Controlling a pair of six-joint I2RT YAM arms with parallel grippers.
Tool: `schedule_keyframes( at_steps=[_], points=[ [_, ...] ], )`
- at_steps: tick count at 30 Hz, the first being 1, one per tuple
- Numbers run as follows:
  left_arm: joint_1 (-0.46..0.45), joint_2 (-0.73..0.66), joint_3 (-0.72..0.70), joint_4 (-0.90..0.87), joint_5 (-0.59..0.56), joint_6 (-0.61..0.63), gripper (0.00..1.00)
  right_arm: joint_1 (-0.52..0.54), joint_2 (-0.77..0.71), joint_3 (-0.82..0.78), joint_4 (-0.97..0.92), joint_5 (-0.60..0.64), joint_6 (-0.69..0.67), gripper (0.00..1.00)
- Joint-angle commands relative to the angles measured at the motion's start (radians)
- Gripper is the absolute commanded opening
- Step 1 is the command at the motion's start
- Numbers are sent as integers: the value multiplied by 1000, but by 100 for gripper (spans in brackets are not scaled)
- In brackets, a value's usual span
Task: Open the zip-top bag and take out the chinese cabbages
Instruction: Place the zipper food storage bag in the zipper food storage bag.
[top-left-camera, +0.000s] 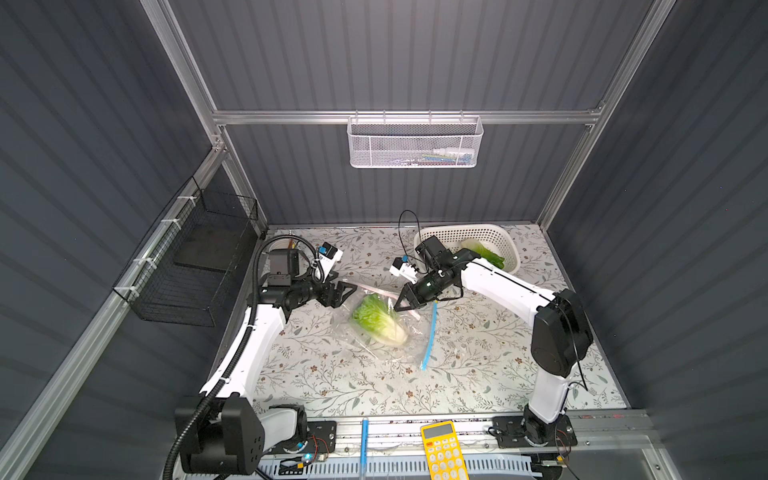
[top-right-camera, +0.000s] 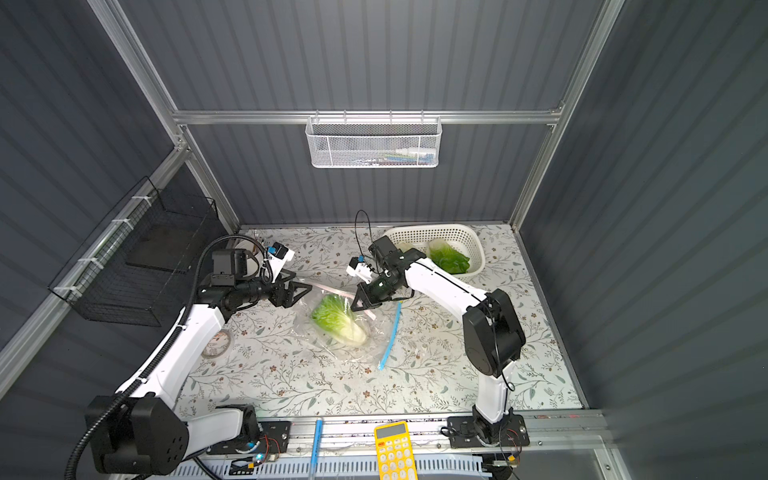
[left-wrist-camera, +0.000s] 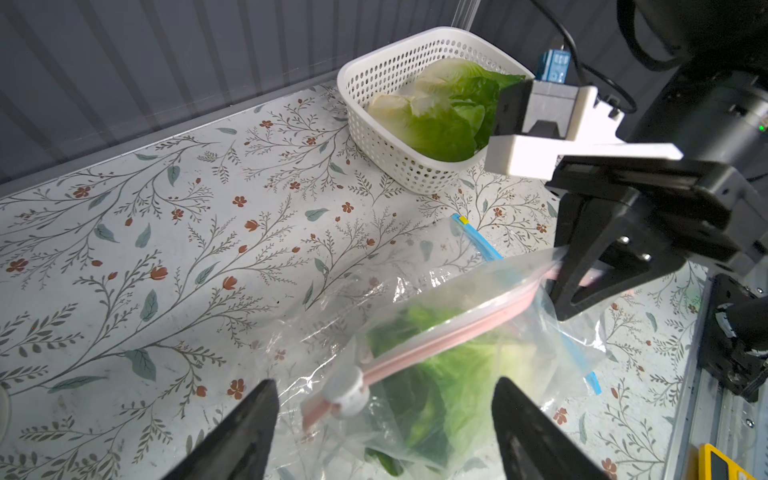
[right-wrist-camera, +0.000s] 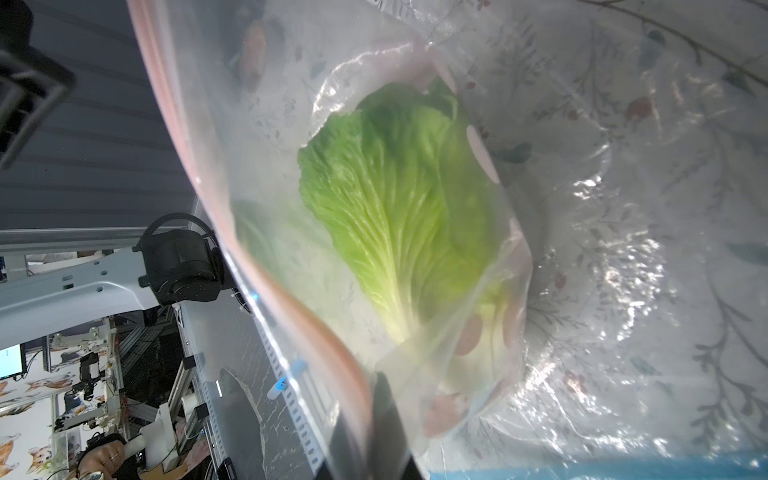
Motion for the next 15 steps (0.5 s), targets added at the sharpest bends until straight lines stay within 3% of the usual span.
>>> schedule_keyframes(
  at_steps=[1,11,15],
  points=[
    [-12,9,-18,-30,10,27,78,-8,15,23,-28,-25,-20,0],
    [-39,26,-23,-27,-13,28,52,-12,17,30,-33,-48,-26,0],
    [-47,19,-29,-11,-72,22,59,-12,18,36,-39,-58,-28,0]
  ],
)
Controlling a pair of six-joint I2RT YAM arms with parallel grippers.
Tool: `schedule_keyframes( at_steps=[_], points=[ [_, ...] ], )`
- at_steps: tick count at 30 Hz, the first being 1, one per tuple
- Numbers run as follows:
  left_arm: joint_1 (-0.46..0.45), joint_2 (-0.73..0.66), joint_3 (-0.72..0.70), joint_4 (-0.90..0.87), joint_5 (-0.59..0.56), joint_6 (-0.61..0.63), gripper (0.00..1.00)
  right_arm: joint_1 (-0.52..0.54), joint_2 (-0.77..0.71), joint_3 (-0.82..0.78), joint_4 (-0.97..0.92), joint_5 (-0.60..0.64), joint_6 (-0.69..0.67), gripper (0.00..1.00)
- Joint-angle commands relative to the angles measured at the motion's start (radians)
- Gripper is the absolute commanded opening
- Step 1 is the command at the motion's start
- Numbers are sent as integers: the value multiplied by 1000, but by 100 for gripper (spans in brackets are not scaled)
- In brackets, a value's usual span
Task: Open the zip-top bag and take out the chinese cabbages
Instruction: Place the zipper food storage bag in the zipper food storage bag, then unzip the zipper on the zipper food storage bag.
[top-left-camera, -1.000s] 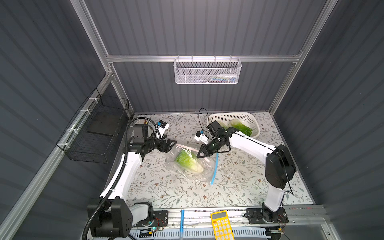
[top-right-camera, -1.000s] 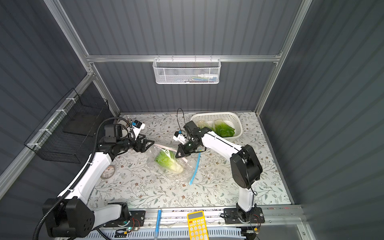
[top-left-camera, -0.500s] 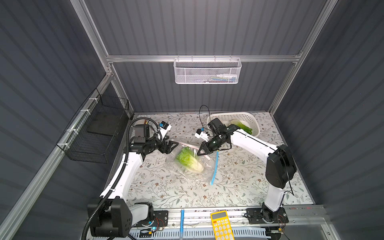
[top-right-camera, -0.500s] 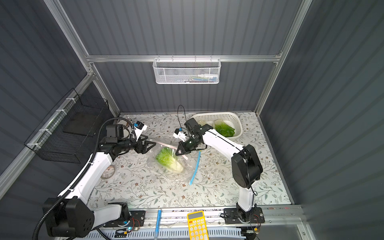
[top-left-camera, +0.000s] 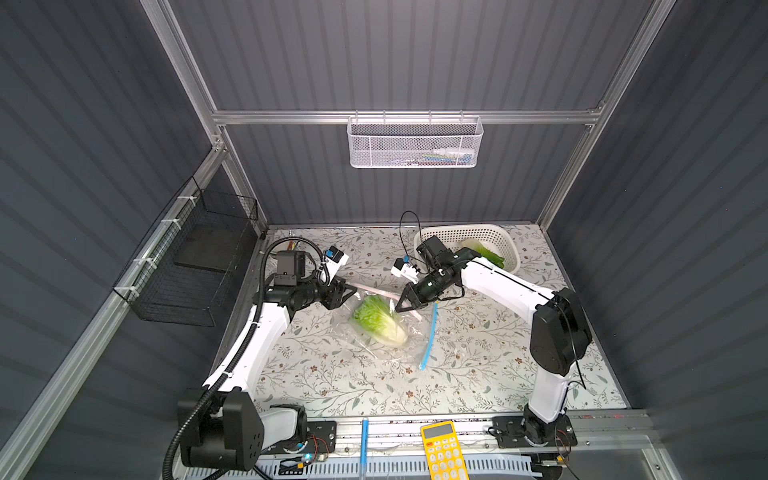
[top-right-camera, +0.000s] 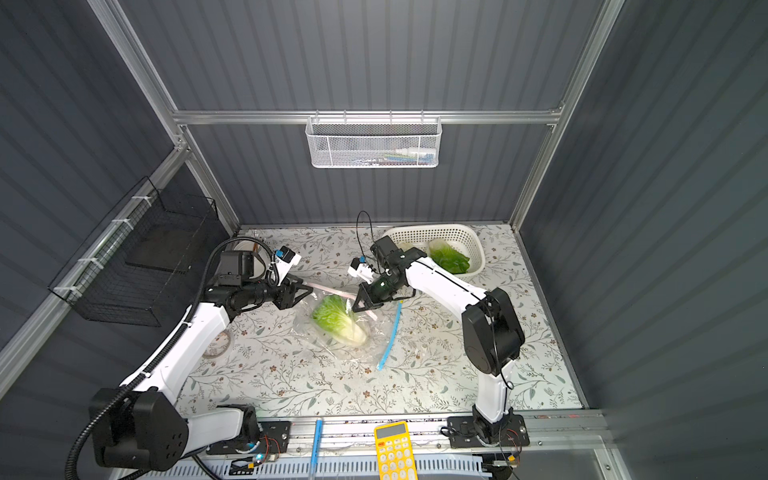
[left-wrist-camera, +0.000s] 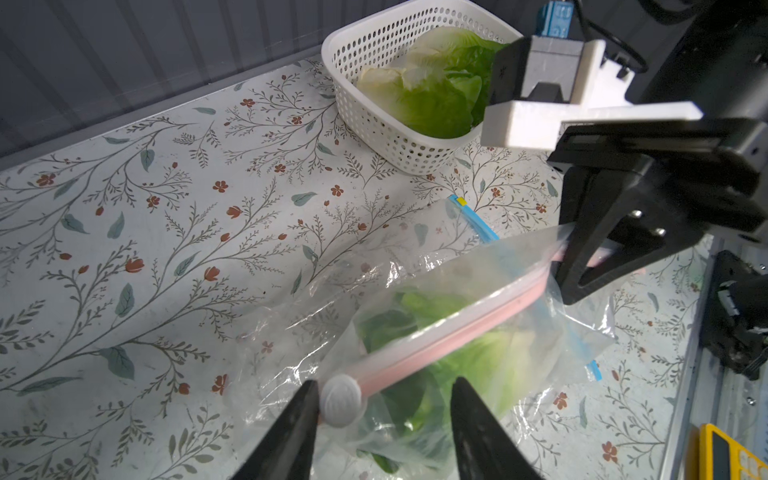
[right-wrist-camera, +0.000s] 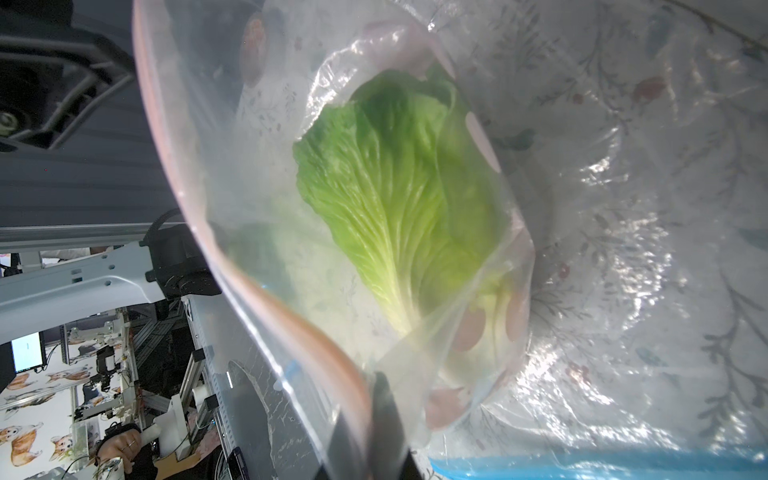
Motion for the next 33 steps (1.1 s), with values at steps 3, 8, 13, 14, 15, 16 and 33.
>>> schedule_keyframes(
  at_steps=[3,8,13,14,15,16,33],
  points=[
    [-11,-27,-39,53,-112,-14,67,-1,7,36,-23,-43,-23,0],
    [-11,-65,-73,115,-188,-23,75,-1,4,43,-50,-46,-48,0],
    [-11,-72,-85,151,-218,-40,80,-1,10,47,-63,-67,-63,0],
    [-11,-73,-87,161,-210,-46,81,-2,10,47,-65,-73,-67,0],
    [-11,-73,-91,166,-199,-52,81,-2,12,46,-67,-78,-71,0],
    [-11,-72,-93,174,-186,-56,81,-2,12,47,-70,-81,-75,0],
    [-11,-23,-91,166,-60,-53,49,-2,6,50,-86,-105,-113,0]
  ],
)
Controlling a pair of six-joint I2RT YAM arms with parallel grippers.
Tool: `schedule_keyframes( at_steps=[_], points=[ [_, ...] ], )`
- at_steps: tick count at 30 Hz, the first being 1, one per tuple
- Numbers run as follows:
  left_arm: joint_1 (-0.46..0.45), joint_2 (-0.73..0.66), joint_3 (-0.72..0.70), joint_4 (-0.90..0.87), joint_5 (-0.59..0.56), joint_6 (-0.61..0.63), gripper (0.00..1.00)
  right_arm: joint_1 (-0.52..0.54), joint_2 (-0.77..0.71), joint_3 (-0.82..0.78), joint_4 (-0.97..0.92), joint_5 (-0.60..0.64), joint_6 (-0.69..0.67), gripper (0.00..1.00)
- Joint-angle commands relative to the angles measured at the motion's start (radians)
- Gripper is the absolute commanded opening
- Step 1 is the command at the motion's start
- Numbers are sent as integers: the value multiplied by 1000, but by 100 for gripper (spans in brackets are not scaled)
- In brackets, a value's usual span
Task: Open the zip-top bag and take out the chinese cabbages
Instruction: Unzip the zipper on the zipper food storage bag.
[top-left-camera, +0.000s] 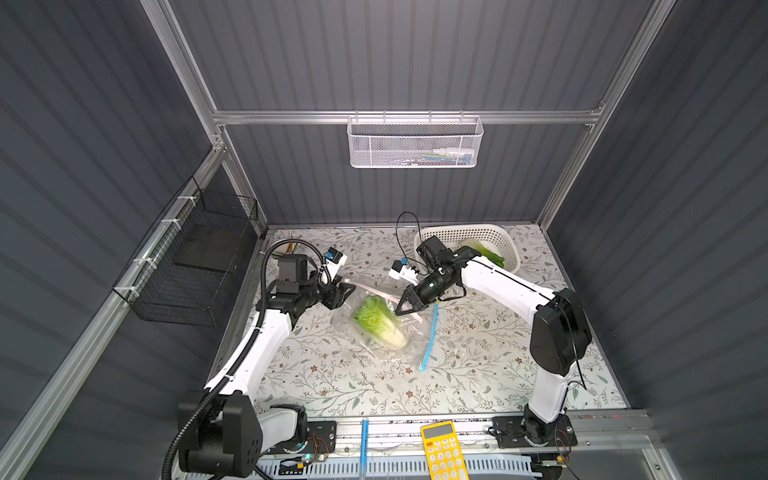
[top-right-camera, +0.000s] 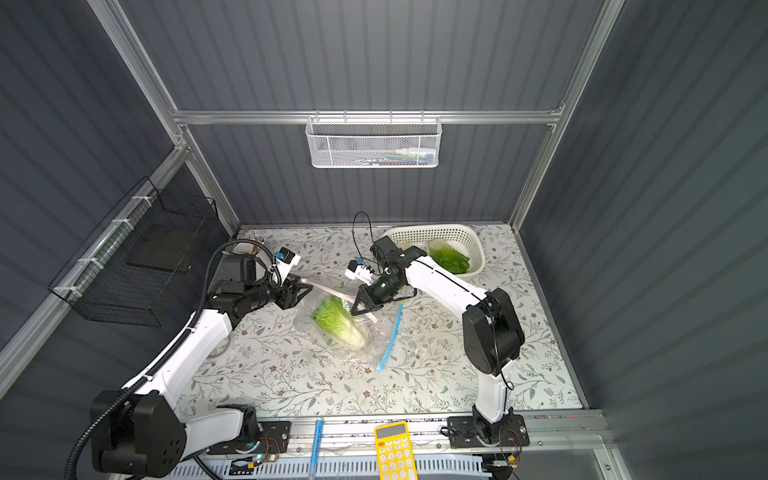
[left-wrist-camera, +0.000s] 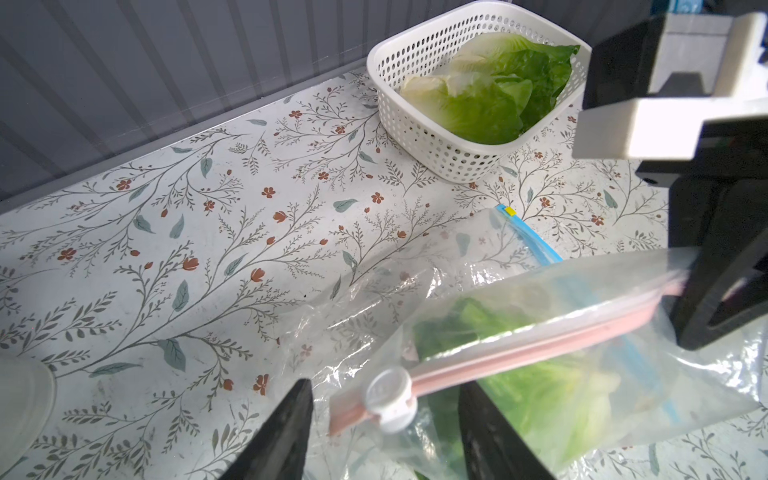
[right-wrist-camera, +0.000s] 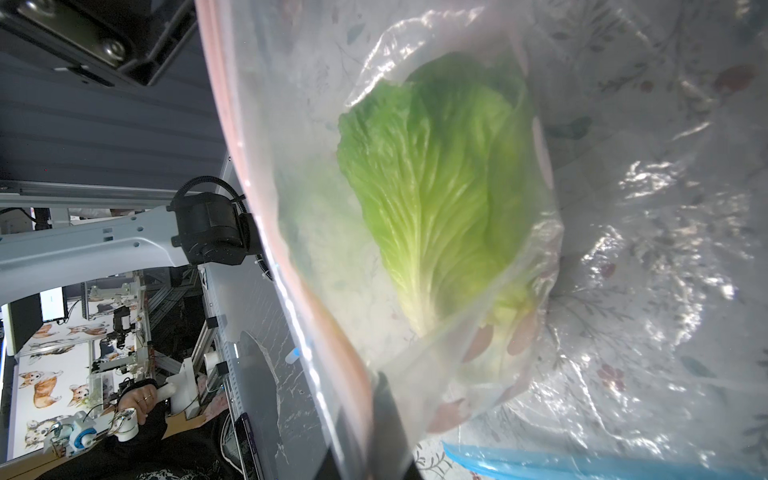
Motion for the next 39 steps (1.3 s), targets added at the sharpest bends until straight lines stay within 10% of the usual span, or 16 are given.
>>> schedule_keyframes(
  at_steps=[1,17,27,39],
  points=[
    [-2,1,-8,13,37,-11,44,-2,4,28,-16,-33,-24,0],
    [-2,-31,-7,12,73,-11,1,-3,14,36,-21,-14,-17,1],
    [-4,-40,2,-4,105,-7,0,-11,-4,63,-24,67,10,57],
    [-9,-33,41,-70,166,5,0,47,-104,127,21,434,23,71]
  ],
)
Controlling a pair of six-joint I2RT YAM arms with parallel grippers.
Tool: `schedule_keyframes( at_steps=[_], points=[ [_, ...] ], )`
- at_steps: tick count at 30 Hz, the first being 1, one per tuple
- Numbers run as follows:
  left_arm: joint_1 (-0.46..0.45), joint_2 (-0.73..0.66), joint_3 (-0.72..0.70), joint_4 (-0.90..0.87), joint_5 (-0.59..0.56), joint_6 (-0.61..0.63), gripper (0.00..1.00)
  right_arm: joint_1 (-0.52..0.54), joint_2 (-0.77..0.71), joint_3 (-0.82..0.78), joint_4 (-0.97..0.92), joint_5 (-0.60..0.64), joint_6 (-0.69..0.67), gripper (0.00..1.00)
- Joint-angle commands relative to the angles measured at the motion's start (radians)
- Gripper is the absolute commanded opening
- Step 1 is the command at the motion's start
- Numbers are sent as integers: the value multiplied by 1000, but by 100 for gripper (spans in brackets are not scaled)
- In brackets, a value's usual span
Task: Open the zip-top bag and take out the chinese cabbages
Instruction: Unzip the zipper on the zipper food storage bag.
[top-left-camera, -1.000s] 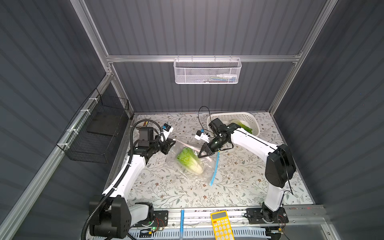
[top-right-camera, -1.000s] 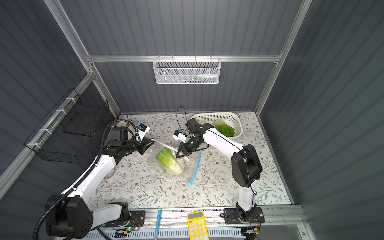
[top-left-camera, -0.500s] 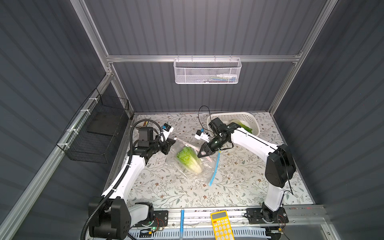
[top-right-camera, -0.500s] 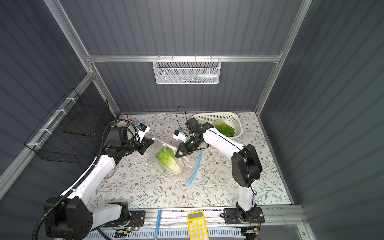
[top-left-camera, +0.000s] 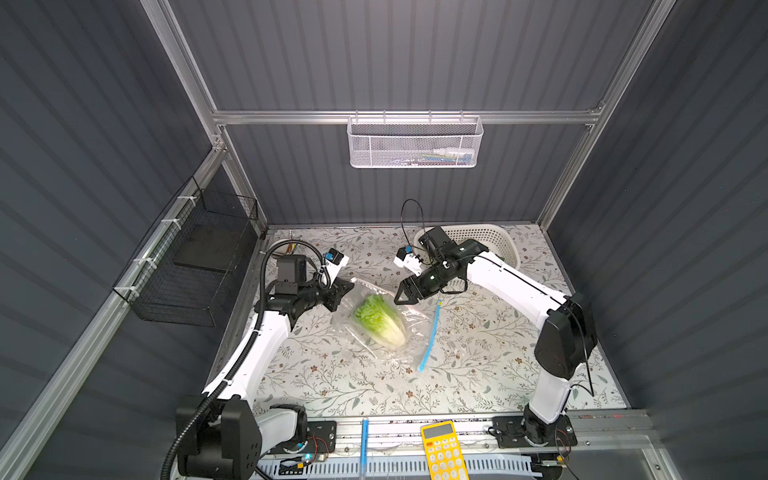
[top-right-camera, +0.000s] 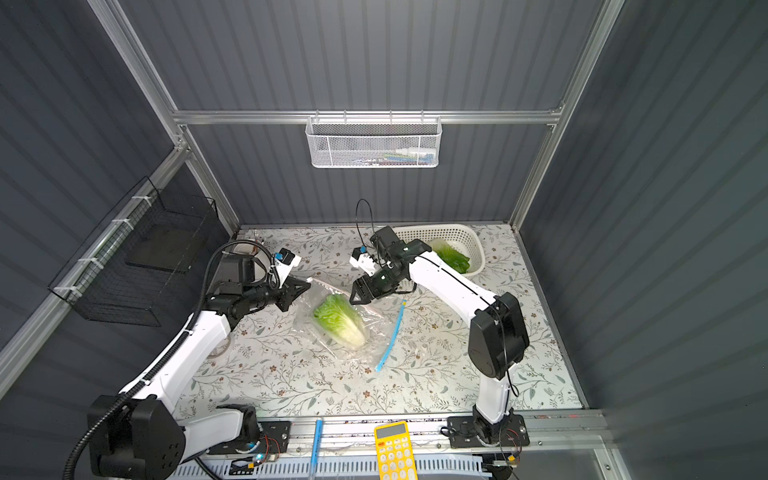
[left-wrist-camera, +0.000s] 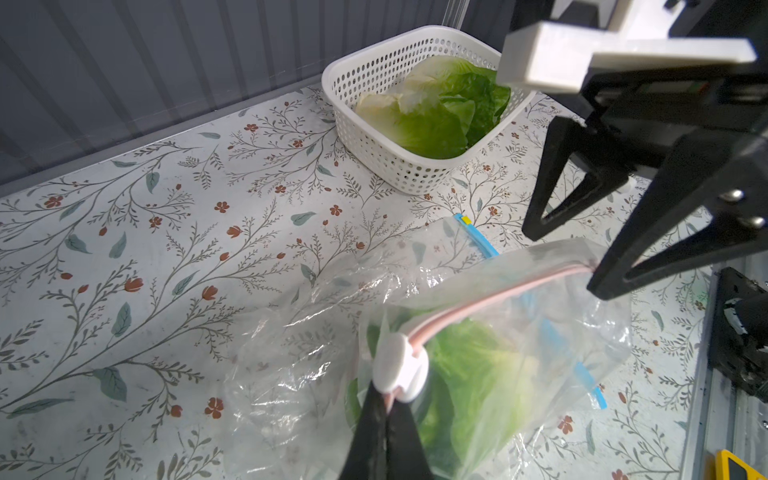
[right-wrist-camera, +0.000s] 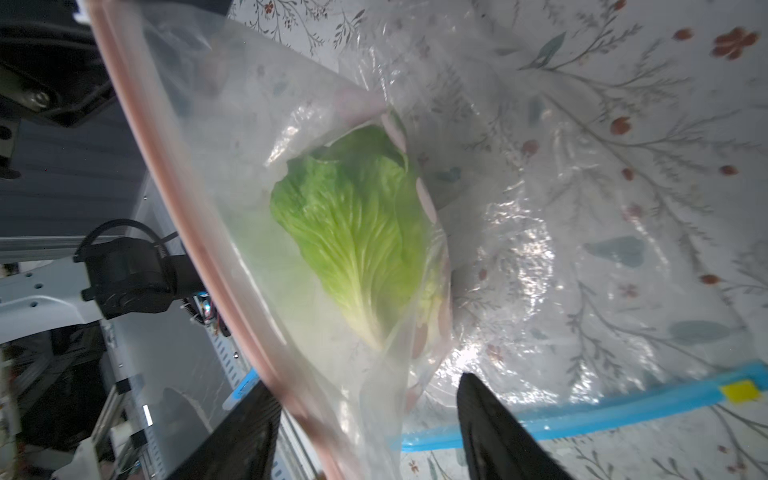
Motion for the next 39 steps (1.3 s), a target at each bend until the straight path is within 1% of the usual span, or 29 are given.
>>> schedule_keyframes(
  at_steps=[1,3,7,9,12,16,22,27,29,32,33,34,35,37,38,39],
  points=[
    [-10,-16,41,-42,46,19,0,40,-52,43,39,133,-20,72],
    [-11,-19,44,-44,46,19,0,62,-60,47,65,146,-36,73],
    [-13,-22,47,-50,48,19,0,94,-43,74,88,125,-65,74],
    [-13,-20,50,-52,43,16,0,106,-24,99,81,121,-70,72],
    [-14,-17,55,-57,46,12,0,122,8,136,65,117,-71,66],
    [-14,-20,56,-57,53,11,0,127,32,152,66,116,-71,50],
    [-16,-16,58,-56,52,8,0,128,52,162,85,57,-54,44],
    [-17,-17,58,-57,61,7,0,128,68,161,92,40,-45,32],
    [-17,-18,57,-56,64,5,0,128,77,157,92,27,-43,23],
    [-17,-18,59,-57,60,5,0,128,85,152,86,31,-44,4],
    [-17,-20,60,-59,55,5,0,128,88,150,82,36,-45,0],
    [-17,-21,60,-58,47,4,0,128,88,148,80,43,-47,0],
    [-17,-23,61,-58,37,2,2,128,86,145,80,49,-48,0],
    [-17,-28,64,-59,11,-6,14,128,79,135,82,60,-52,0],
    [-17,-31,65,-60,-4,-8,25,128,73,127,85,63,-54,0],
    [-17,-36,66,-62,-22,-8,28,129,68,120,89,65,-58,0]
  ],
)
